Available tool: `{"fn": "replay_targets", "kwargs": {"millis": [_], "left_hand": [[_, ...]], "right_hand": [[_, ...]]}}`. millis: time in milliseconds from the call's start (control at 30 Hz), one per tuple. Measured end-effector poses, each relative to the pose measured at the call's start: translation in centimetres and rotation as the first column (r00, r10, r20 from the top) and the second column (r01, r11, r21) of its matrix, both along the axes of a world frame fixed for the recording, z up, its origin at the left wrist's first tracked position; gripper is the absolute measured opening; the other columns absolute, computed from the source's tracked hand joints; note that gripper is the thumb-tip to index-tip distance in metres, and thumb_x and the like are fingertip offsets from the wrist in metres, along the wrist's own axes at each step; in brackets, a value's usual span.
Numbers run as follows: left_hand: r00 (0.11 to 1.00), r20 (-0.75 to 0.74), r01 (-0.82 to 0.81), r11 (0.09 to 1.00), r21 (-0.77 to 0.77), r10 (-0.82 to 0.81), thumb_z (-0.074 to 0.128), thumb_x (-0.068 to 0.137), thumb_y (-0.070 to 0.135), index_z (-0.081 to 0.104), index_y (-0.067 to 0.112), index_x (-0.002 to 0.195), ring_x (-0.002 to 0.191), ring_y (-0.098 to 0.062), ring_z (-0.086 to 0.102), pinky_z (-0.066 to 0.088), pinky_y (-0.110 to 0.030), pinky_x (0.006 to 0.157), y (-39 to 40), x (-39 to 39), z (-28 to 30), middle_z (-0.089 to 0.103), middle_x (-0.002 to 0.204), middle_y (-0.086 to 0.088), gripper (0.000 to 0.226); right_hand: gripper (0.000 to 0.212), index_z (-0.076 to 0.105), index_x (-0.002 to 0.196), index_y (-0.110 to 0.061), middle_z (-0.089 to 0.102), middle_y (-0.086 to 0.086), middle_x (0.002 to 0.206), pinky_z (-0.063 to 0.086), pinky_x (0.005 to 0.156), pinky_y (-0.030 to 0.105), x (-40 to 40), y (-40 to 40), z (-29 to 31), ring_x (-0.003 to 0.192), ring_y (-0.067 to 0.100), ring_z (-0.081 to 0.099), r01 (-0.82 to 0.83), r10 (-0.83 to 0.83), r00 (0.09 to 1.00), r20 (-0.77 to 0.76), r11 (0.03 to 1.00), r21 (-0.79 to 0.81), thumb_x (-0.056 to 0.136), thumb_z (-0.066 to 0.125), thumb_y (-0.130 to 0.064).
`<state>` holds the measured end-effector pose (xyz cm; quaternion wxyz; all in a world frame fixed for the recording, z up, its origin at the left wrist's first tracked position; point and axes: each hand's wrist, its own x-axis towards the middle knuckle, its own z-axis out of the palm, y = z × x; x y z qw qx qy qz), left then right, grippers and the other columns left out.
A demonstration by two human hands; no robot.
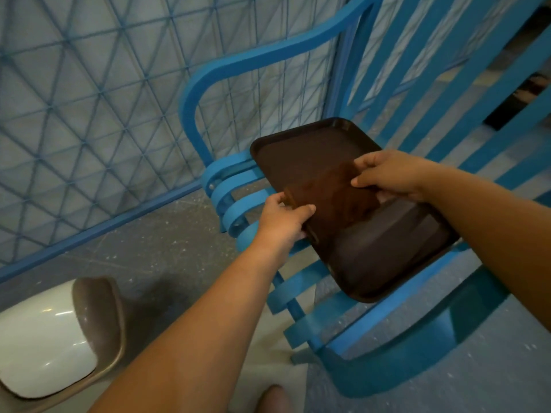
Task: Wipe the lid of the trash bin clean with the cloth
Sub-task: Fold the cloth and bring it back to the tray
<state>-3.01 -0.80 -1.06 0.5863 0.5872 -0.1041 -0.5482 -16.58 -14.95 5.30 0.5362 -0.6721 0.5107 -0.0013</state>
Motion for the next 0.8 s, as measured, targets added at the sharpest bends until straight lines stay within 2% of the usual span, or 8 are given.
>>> {"fn": "replay_targets", "kwargs": {"millis": [200, 300, 367, 467, 533, 600, 700, 800], "left_hand": [[0.884, 0.464, 0.012, 0.995, 0.101, -0.057, 0.072, 0.079, 0.013, 0.037, 0.031, 0.117, 0.076, -0.01, 0.061, 0.054, -0.028, 0.065, -0.5, -1.2, -1.3, 0.054, 0.082, 0.008, 0.054], [0.792, 0.588, 0.112, 0.986, 0.124, -0.164, 0.072, 0.079, 0.015, 0.048, 0.034, 0.104, 0.093, -0.014, 0.061, 0.053, -0.027, 0.073, -0.6, -1.8, -1.6, 0.059, 0.099, 0.006, 0.039], [0.605, 0.748, 0.186, 0.962, 0.203, -0.274, 0.071, 0.08, 0.02, 0.053, 0.032, 0.112, 0.111, -0.018, 0.052, 0.048, -0.033, 0.094, -0.1, -2.0, -1.9, 0.049, 0.12, 0.003, 0.038], [0.182, 0.932, 0.214, 0.938, 0.272, -0.312, 0.065, 0.084, 0.026, 0.055, 0.024, 0.125, 0.132, -0.022, 0.032, 0.028, -0.039, 0.112, 0.9, -2.2, -2.2, 0.033, 0.142, -0.002, 0.042], [-0.057, 0.911, 0.289, 0.867, 0.406, -0.408, 0.054, 0.091, 0.033, 0.051, 0.02, 0.132, 0.141, -0.023, 0.019, 0.011, -0.046, 0.115, 1.1, -2.6, -2.4, 0.029, 0.151, -0.004, 0.043], [-0.219, 0.792, 0.296, 0.735, 0.61, -0.569, 0.036, 0.097, 0.044, 0.034, 0.018, 0.145, 0.146, -0.021, 0.003, -0.012, -0.053, 0.112, 0.9, -3.0, -2.9, 0.02, 0.157, -0.002, 0.055], [-0.325, 0.64, 0.247, 0.591, 0.768, -0.697, 0.015, 0.095, 0.057, 0.014, 0.018, 0.151, 0.147, -0.019, -0.006, -0.032, -0.055, 0.098, 0.6, -3.5, -3.0, 0.009, 0.16, 0.0, 0.069], [-0.352, 0.576, 0.229, 0.529, 0.817, -0.738, 0.009, 0.091, 0.065, 0.011, 0.016, 0.152, 0.147, -0.021, -0.007, -0.038, -0.054, 0.092, 0.2, -3.9, -2.2, 0.007, 0.16, -0.001, 0.079]], "right_hand": [[0.038, 0.054, 0.105, -0.029, 0.062, 0.004, 0.1, 0.048, 0.046, 0.025, 0.5, -0.8, -3.0, 0.076, 0.018, 0.062, -0.075, 0.007, 0.961, -0.278, 0.969, -0.236, 0.078, 0.074, -0.012], [0.04, 0.052, 0.104, -0.032, 0.061, 0.003, 0.101, 0.045, 0.05, 0.023, 0.8, -0.9, -3.8, 0.079, 0.017, 0.061, -0.115, 0.007, 0.952, -0.307, 0.934, -0.337, 0.076, 0.077, -0.018], [0.044, 0.053, 0.11, -0.029, 0.06, 0.003, 0.108, 0.045, 0.066, 0.026, 0.7, -1.0, -4.3, 0.09, 0.018, 0.059, -0.208, 0.042, 0.935, -0.353, 0.869, -0.449, 0.075, 0.078, -0.022], [0.031, 0.058, 0.099, -0.03, 0.057, 0.0, 0.109, 0.042, 0.077, 0.03, 1.0, -0.7, -4.4, 0.095, 0.016, 0.056, -0.331, 0.11, 0.918, -0.382, 0.742, -0.583, 0.076, 0.075, -0.019], [0.023, 0.059, 0.082, -0.036, 0.06, -0.006, 0.102, 0.045, 0.078, 0.029, 1.3, 0.0, -4.4, 0.088, 0.01, 0.056, -0.426, 0.212, 0.884, -0.418, 0.735, -0.528, 0.079, 0.071, -0.017], [0.023, 0.063, 0.094, -0.04, 0.058, -0.007, 0.113, 0.046, 0.09, 0.032, 1.6, 0.8, -4.7, 0.102, 0.013, 0.056, -0.615, 0.358, 0.75, -0.555, 0.686, -0.389, 0.082, 0.067, -0.021], [0.057, 0.042, 0.139, -0.03, 0.038, 0.001, 0.146, 0.031, 0.11, 0.038, 1.8, 1.6, -5.4, 0.132, 0.022, 0.038, -0.761, 0.514, 0.579, -0.633, 0.619, -0.194, 0.086, 0.062, -0.025], [0.077, 0.014, 0.149, -0.033, 0.006, -0.001, 0.16, 0.017, 0.116, 0.041, 1.6, 1.8, -5.9, 0.144, 0.025, 0.017, -0.764, 0.573, 0.504, -0.646, 0.645, -0.025, 0.088, 0.06, -0.026]]}}
